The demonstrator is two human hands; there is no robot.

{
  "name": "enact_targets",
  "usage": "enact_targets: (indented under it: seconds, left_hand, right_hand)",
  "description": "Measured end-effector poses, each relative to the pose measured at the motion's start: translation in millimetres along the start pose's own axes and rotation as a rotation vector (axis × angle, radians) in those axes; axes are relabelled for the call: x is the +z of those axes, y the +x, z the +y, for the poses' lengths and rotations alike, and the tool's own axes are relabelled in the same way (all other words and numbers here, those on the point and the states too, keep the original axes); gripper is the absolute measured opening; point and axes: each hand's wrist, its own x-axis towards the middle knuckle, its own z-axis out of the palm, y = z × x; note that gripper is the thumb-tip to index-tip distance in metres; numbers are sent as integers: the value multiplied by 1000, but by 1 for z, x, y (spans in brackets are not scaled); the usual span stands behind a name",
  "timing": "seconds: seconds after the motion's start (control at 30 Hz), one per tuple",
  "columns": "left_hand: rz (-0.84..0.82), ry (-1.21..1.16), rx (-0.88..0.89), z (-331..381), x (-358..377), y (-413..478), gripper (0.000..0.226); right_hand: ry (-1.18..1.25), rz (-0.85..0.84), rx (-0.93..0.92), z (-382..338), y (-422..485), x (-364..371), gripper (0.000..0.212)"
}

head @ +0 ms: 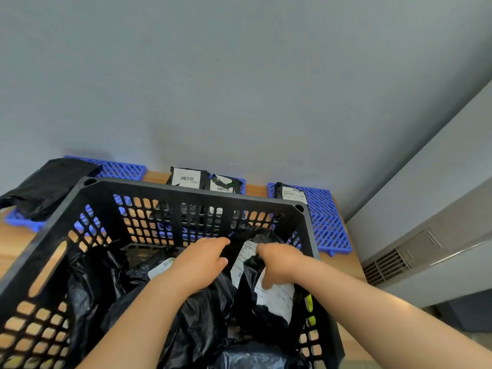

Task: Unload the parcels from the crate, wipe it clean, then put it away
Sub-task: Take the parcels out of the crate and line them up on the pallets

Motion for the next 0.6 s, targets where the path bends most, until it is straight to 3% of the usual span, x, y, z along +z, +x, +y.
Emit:
enact_targets:
  seconds: [0.17, 0.27, 0.37, 0.5, 0.6]
  left_hand:
    - [7, -107, 16, 2, -3, -1, 69]
    - [-10, -283, 34, 8, -5, -3, 78]
    - [-38, -523, 41, 14, -10, -7, 64]
    - [50, -635, -2, 14, -14, -7, 43]
    - [143, -754, -57, 14, -18, -6, 36]
  right_hand:
    - [226, 103, -2, 10, -16, -45, 79]
    - [414, 122, -17, 14, -29, -73, 58]
    - [533, 135, -77, 17, -37, -89, 39]
    - [582, 216, -97, 18, -34, -94, 51]
    - [598, 450, -77, 17, -28, -91, 57]
